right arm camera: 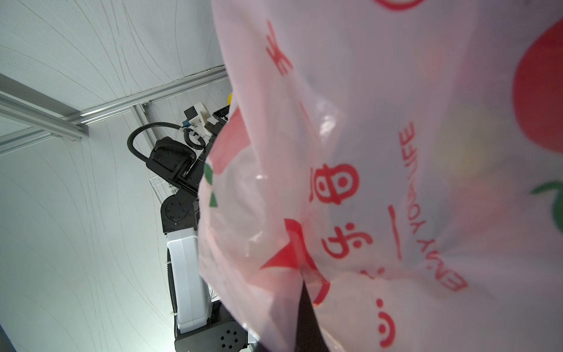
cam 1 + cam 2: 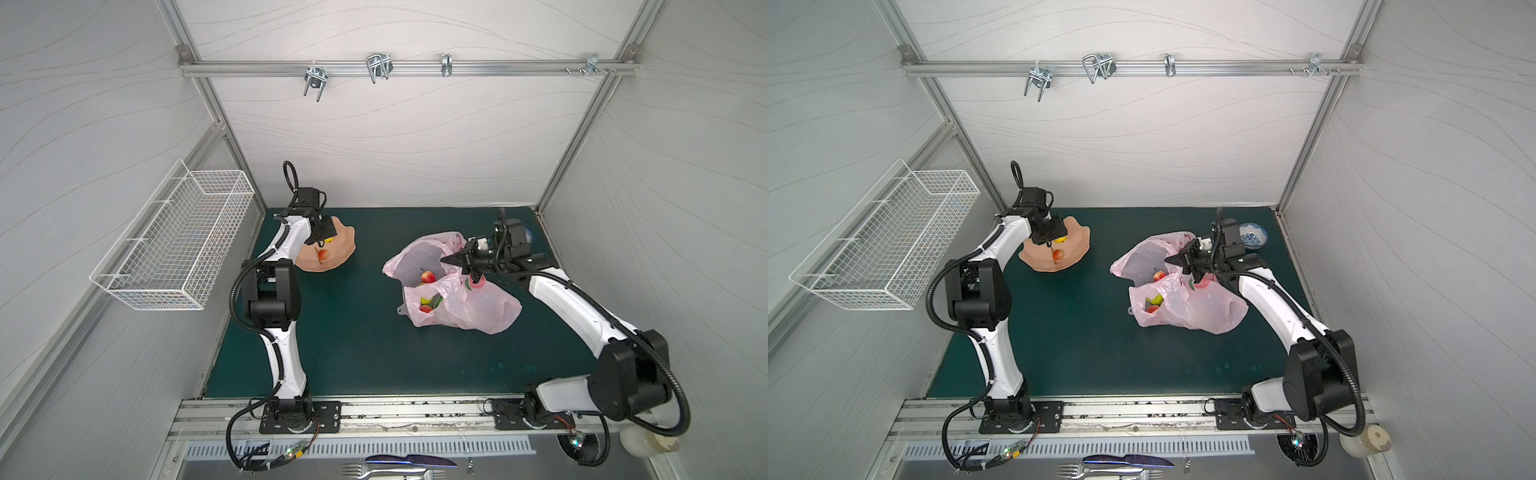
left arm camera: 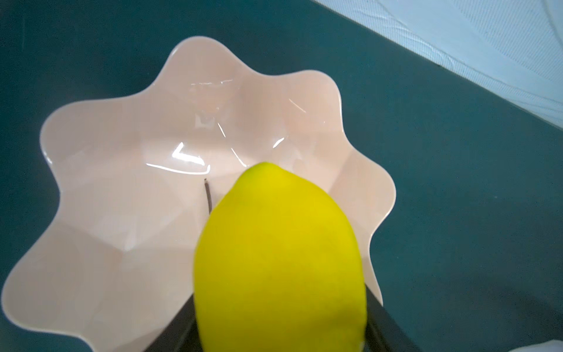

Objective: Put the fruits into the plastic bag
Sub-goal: 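Close the left gripper on the yellow lemon and lift it, then carry the yellow lemon with the left gripper over the bag mouth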

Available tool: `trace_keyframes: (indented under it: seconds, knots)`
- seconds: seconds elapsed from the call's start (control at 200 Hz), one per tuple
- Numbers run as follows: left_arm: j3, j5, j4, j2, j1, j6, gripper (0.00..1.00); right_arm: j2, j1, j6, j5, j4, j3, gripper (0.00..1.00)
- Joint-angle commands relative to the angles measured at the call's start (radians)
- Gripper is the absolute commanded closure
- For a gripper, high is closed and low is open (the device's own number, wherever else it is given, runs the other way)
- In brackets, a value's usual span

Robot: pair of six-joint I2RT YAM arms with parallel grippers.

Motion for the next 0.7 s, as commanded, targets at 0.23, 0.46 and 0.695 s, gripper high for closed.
trace_keyframes:
  seconds: [0.23,0.46,0.695]
  knots:
    - [-0.215,0.095,0.143,-0.276,-0.086,0.041,0.75,-0.004,-0.005,0.010,-0.001,0.016,0.013,1.00]
    - [-0.423,0.217,0.264,-0.466,-0.142,0.048,0.76,-0.007,-0.006,0.013,-0.005,0.025,0.009,1.00]
    - [-0.570,0.275,0.306,-0.618,-0.231,0.089,0.77,-0.009,-0.007,0.016,-0.011,0.035,0.001,1.00]
